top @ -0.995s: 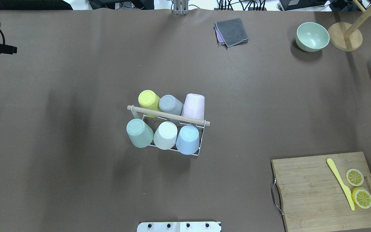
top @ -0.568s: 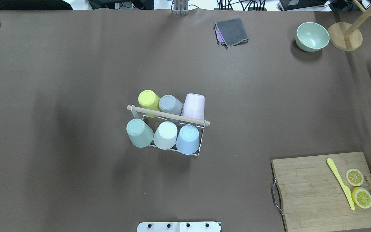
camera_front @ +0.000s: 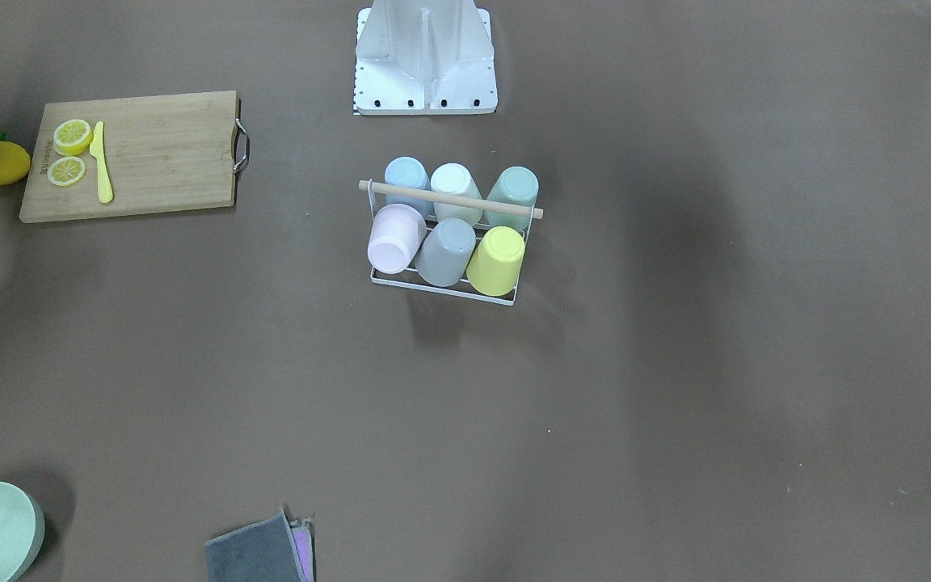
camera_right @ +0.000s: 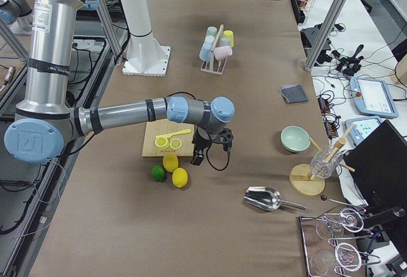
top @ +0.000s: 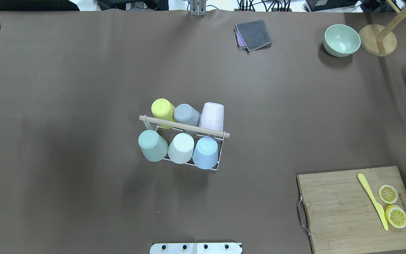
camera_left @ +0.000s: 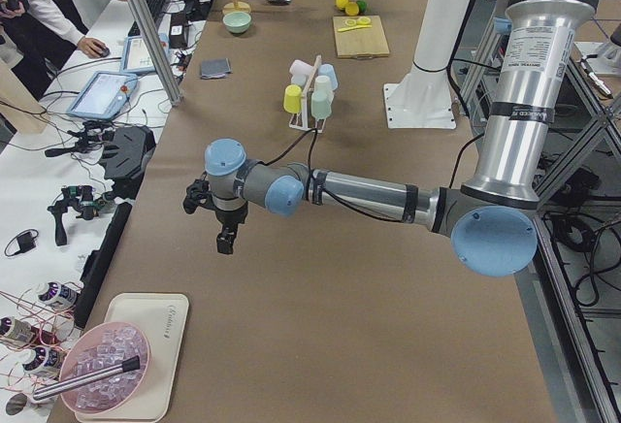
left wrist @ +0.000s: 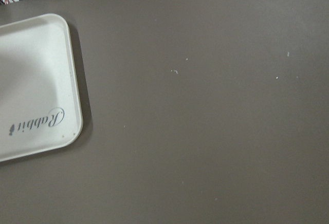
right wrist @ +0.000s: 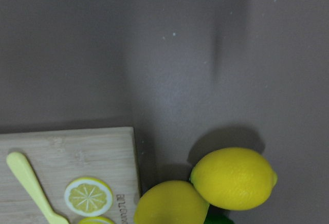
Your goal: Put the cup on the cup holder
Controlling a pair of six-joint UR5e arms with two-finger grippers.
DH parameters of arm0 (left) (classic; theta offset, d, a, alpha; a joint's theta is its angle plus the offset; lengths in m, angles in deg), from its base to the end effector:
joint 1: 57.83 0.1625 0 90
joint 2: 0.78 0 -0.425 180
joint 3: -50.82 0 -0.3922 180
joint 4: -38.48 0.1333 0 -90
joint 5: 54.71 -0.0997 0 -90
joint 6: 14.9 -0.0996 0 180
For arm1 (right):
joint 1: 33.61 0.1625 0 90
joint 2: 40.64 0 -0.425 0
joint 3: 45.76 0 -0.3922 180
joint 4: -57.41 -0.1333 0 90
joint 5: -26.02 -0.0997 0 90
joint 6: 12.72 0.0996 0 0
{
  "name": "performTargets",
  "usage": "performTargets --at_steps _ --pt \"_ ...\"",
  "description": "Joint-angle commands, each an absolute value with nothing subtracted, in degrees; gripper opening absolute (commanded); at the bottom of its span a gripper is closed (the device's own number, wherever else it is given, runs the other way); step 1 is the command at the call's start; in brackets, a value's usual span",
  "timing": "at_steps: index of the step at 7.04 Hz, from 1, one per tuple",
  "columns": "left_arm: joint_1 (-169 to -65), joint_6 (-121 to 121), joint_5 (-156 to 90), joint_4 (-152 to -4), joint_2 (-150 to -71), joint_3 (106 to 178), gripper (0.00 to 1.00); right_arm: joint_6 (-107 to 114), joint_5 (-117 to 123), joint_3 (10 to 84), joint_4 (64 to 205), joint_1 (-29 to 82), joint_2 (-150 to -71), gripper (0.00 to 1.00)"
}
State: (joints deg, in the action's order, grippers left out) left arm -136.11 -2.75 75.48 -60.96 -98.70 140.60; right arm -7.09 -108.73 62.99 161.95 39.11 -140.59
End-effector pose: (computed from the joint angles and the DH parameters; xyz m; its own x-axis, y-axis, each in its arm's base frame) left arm 0.0472 -0.5672 0.5742 0.7343 0.1368 -0.6649 -0.0405 0.9866 0.1583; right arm -0.0604 -0.4067 0.6015 0.7247 -0.0498 0.6873 0.2255 0.9596 -0.1683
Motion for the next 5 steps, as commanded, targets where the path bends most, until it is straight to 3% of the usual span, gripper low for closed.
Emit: performTargets --at_steps 1,5 --pt "-136.7 -4.0 77.6 -56.6 -94.7 142.6 0.98 -4.8 -106.5 60.9 151.9 41.3 -141.0 0.99" --pt "-138.3 -11.6 81.6 -56.7 -92.1 138.8 0.98 4.7 -105.8 59.8 144.5 44.3 -144.3 0.99"
